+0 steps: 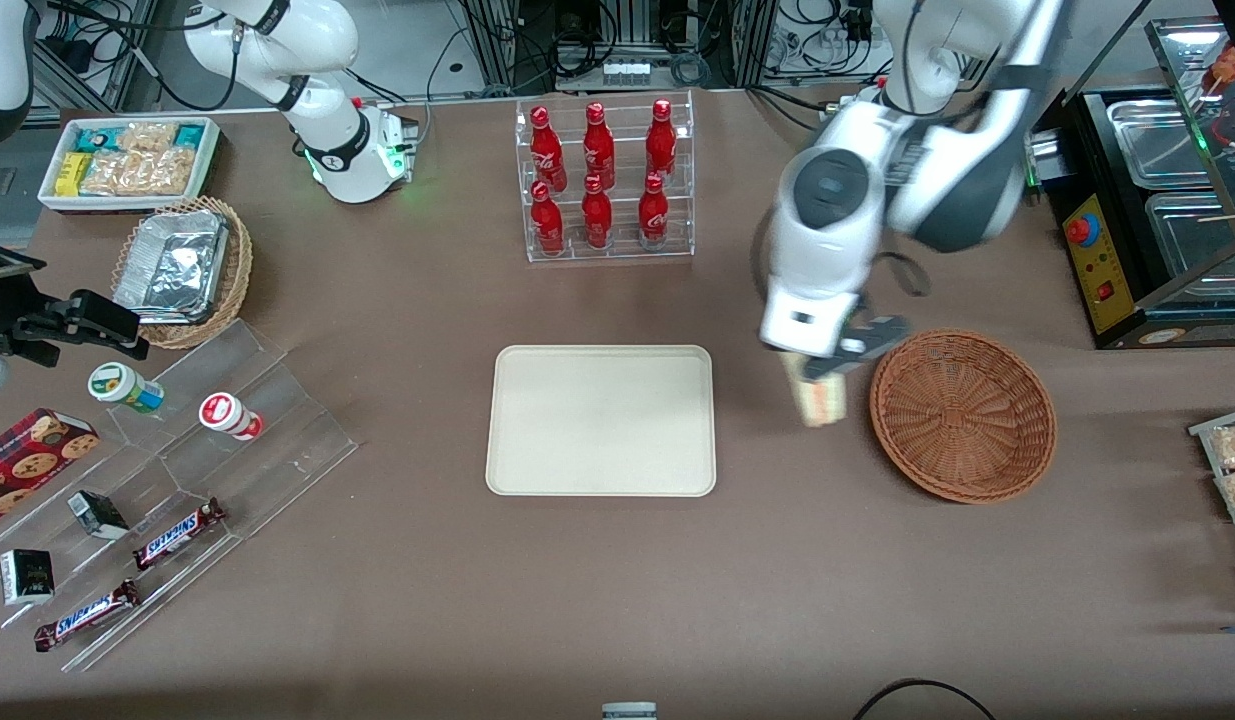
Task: Place sandwich from basket to tray
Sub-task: 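Lift the sandwich and carry it over the cream tray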
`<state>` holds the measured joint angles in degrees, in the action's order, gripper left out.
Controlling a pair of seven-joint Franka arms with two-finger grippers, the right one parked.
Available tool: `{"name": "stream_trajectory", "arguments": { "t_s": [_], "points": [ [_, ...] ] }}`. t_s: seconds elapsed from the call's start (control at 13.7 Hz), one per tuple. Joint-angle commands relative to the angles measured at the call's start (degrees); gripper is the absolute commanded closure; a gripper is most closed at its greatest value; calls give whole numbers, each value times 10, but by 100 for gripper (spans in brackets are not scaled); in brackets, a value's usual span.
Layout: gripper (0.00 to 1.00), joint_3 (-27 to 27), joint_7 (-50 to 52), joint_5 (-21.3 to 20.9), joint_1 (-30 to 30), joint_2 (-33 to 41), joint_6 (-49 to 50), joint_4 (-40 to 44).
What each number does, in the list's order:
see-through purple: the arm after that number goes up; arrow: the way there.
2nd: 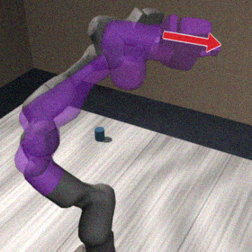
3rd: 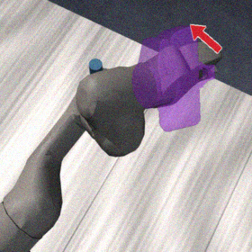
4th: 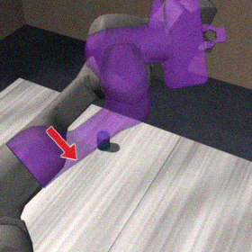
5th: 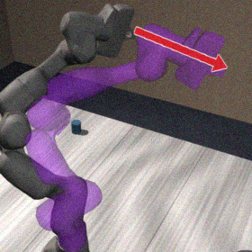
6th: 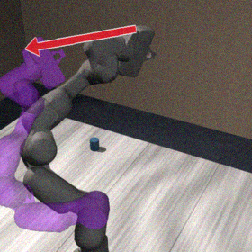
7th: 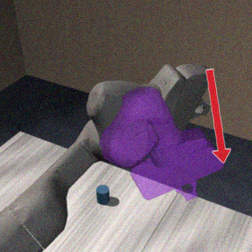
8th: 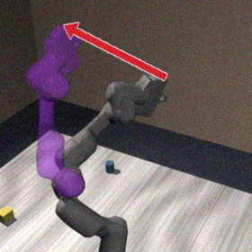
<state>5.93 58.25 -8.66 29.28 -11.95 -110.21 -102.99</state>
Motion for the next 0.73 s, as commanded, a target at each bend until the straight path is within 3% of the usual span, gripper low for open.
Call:
{"name": "stream_trajectory", "arguments": {
  "t_s": [0.0, 0.44, 0.66],
  "points": [
    [94, -4, -24, 16, 34, -51, -57, 25],
    [94, 1, -21, 4, 90, -196, -169, 74],
    [94, 0, -23, -3, 106, -231, -181, 87]
  ]
}}
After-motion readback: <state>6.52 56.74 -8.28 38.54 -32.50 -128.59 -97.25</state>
